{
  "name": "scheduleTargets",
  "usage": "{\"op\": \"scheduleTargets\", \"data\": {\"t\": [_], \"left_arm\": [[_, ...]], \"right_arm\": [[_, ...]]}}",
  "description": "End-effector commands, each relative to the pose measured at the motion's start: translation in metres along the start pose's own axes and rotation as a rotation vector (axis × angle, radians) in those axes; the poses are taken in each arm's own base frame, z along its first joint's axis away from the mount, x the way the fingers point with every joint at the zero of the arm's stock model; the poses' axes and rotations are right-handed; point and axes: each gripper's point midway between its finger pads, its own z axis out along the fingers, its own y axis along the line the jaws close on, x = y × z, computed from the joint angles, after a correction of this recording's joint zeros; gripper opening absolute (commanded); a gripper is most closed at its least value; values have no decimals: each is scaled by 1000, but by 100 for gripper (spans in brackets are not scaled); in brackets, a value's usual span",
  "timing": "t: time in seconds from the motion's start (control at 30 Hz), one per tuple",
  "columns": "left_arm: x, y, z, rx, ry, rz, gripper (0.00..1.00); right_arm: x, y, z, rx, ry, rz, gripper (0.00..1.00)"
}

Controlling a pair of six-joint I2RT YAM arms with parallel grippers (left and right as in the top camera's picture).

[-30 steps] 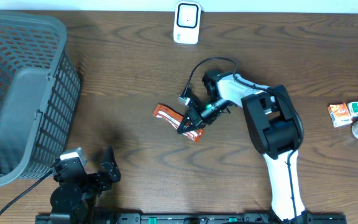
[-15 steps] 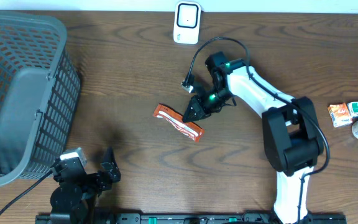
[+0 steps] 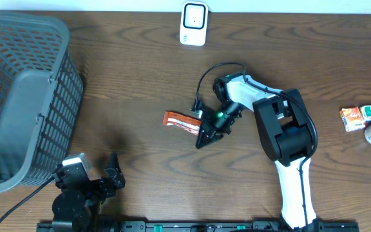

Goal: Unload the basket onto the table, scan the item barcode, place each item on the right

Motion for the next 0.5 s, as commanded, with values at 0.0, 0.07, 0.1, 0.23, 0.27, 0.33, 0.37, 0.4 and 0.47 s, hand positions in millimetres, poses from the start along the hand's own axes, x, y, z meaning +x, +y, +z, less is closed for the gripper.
{"op": "scheduleTargets", "data": {"t": [0.0, 0.07, 0.1, 0.23, 0.27, 0.33, 0.37, 0.4, 0.47], "left_arm": [[-2, -1, -1, 3, -5, 14, 98], [-2, -1, -1, 3, -6, 14, 98], [-2, -1, -1, 3, -5, 14, 98], [-2, -1, -1, 3, -6, 14, 98], [-2, -1, -1, 3, -6, 14, 98], [-2, -1, -1, 3, -5, 14, 98], [-2, -1, -1, 3, -6, 14, 98], [-2, -1, -1, 3, -6, 14, 98], [-2, -1, -1, 3, -6, 14, 98]], "right_arm": [[5, 8, -5, 6, 5, -56, 1], [6, 21, -14, 7, -13, -76, 2], [7, 30, -21, 11, -31, -96, 7], [5, 69, -53, 37, -138, -195, 69], [3, 73, -58, 51, -161, -211, 76], [-9, 72, -74, 158, -240, -205, 62], [-20, 56, -87, 287, -300, -130, 33], [-26, 41, -94, 372, -336, -68, 13], [-36, 20, -106, 488, -391, 16, 1]]}}
